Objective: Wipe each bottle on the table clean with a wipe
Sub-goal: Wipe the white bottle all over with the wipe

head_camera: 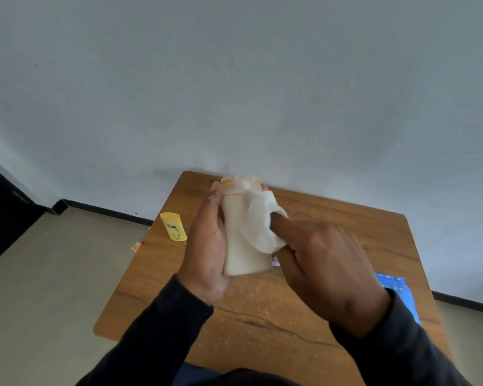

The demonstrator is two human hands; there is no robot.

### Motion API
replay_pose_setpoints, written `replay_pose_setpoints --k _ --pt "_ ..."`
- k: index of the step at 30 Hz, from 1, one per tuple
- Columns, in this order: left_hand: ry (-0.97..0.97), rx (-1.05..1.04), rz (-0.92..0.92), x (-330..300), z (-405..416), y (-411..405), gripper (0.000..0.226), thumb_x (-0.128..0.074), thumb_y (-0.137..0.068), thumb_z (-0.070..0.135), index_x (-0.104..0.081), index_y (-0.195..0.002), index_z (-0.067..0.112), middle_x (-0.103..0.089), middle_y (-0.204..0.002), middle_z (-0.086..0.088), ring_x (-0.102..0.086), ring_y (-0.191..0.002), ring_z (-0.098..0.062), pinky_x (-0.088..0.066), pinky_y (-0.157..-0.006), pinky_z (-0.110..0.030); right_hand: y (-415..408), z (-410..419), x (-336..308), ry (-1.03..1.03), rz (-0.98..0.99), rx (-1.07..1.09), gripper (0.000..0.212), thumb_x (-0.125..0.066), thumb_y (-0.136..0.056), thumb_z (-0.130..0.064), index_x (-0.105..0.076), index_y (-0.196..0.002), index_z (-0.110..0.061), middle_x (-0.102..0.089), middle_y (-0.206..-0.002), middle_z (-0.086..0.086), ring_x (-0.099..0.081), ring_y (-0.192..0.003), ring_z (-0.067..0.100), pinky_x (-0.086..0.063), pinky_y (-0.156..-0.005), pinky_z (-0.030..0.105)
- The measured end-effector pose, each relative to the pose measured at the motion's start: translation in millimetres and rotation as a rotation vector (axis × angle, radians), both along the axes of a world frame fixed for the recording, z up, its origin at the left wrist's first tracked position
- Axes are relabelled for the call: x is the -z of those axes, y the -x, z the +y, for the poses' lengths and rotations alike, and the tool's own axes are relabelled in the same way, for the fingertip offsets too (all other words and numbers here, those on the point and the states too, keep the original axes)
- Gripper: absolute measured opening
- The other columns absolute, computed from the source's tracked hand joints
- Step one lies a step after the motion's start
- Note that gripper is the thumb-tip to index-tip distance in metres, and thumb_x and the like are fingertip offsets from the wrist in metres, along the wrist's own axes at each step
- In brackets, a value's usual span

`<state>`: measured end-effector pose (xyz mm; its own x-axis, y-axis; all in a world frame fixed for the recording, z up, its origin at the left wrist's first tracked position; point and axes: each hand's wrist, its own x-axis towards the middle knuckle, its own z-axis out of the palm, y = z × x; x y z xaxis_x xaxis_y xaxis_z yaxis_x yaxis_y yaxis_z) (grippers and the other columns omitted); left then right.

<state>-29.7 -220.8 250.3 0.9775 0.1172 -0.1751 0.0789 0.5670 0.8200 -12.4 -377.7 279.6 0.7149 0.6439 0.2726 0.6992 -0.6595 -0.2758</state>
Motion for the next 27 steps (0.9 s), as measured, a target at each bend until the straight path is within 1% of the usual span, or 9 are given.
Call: replay_pose_setpoints --k 1,3,6,8,12,17,21,23,27 --pt "-0.016 -0.027 0.0 0.5 2.6 -0.8 0.066 -0.027 -0.105 0.053 -0.064 -0.129 0.004 -0.071 -0.105 -0.013 -0.068 -0.082 -0.02 -0.057 -0.067 -0.032 2.7 -0.8 0.6 0.011 0.006 0.006 0.012 -0.042 -0.08 -0.028 -0.038 -0.092 -0.03 -0.047 -0.059 -0.007 -0.031 -0.046 0.019 -0.02 -0.042 0.026" --pt "-0.003 -0.056 -0.004 0.4 7.7 -2.1 0.065 -0.029 -0.104 0.055 -0.063 -0.129 0.006 -0.068 -0.099 -0.016 -0.062 -0.076 -0.024 -0.054 -0.066 -0.035 15.5 -1.9 3.4 0.033 0.035 -0.034 0.014 -0.043 -0.08 -0.028 -0.04 -0.093 -0.03 -0.051 -0.06 -0.005 -0.04 -0.045 0.024 -0.03 -0.039 0.029" --pt "0.087 0.024 0.029 -2.1 11.3 -2.2 0.069 -0.03 -0.102 0.061 -0.061 -0.132 0.008 -0.061 -0.086 -0.016 -0.057 -0.069 -0.029 -0.049 -0.068 -0.037 26.9 3.9 4.9 0.006 0.109 -0.161 0.013 -0.042 -0.084 -0.028 -0.04 -0.096 -0.033 -0.054 -0.064 -0.005 -0.048 -0.05 0.027 -0.041 -0.041 0.039" --pt "0.092 0.032 0.015 -3.4 8.9 -2.0 0.069 -0.029 -0.103 0.058 -0.06 -0.133 0.004 -0.061 -0.086 -0.017 -0.057 -0.07 -0.029 -0.051 -0.066 -0.036 19.4 8.1 3.1 -0.009 0.062 -0.139 0.012 -0.043 -0.085 -0.028 -0.041 -0.096 -0.033 -0.051 -0.063 -0.006 -0.046 -0.048 0.024 -0.04 -0.04 0.038" --pt "0.009 -0.104 -0.024 -2.8 8.6 -3.7 0.065 -0.029 -0.105 0.052 -0.061 -0.132 0.001 -0.067 -0.095 -0.012 -0.063 -0.079 -0.022 -0.055 -0.066 -0.033 3.3 3.9 1.3 -0.031 0.012 -0.025 0.012 -0.046 -0.082 -0.026 -0.041 -0.092 -0.031 -0.052 -0.061 -0.005 -0.042 -0.046 0.022 -0.034 -0.04 0.032" --pt "0.132 -0.086 0.023 -8.9 11.2 -5.2 0.071 -0.028 -0.101 0.062 -0.062 -0.131 0.006 -0.063 -0.081 -0.012 -0.058 -0.064 -0.025 -0.053 -0.06 -0.034 25.3 8.0 6.4 -0.041 0.081 -0.174 0.014 -0.046 -0.084 -0.025 -0.044 -0.096 -0.033 -0.052 -0.065 -0.007 -0.046 -0.049 0.025 -0.039 -0.04 0.037" --pt "0.108 -0.196 0.014 -6.4 9.8 -7.2 0.069 -0.028 -0.102 0.06 -0.061 -0.131 0.006 -0.063 -0.081 -0.013 -0.059 -0.066 -0.025 -0.053 -0.059 -0.033 11.6 10.0 10.0 -0.049 0.05 -0.089 0.014 -0.047 -0.086 -0.025 -0.044 -0.097 -0.032 -0.052 -0.064 -0.009 -0.044 -0.047 0.02 -0.039 -0.04 0.036" --pt "0.076 -0.284 0.0 -5.5 11.2 -8.5 0.066 -0.028 -0.103 0.058 -0.062 -0.127 0.006 -0.063 -0.081 -0.014 -0.059 -0.064 -0.024 -0.052 -0.058 -0.032 9.6 5.9 10.6 -0.04 0.048 -0.07 0.016 -0.048 -0.084 -0.024 -0.043 -0.097 -0.032 -0.053 -0.065 -0.009 -0.045 -0.047 0.02 -0.04 -0.04 0.036" --pt "0.151 -0.252 0.064 -10.5 9.2 -9.8 0.061 -0.032 -0.1 0.062 -0.065 -0.114 0.012 -0.062 -0.081 -0.011 -0.058 -0.062 -0.025 -0.052 -0.06 -0.035 25.4 9.8 8.5 -0.052 0.116 -0.208 0.016 -0.046 -0.083 -0.022 -0.045 -0.096 -0.033 -0.053 -0.068 -0.007 -0.047 -0.052 0.025 -0.041 -0.043 0.04"
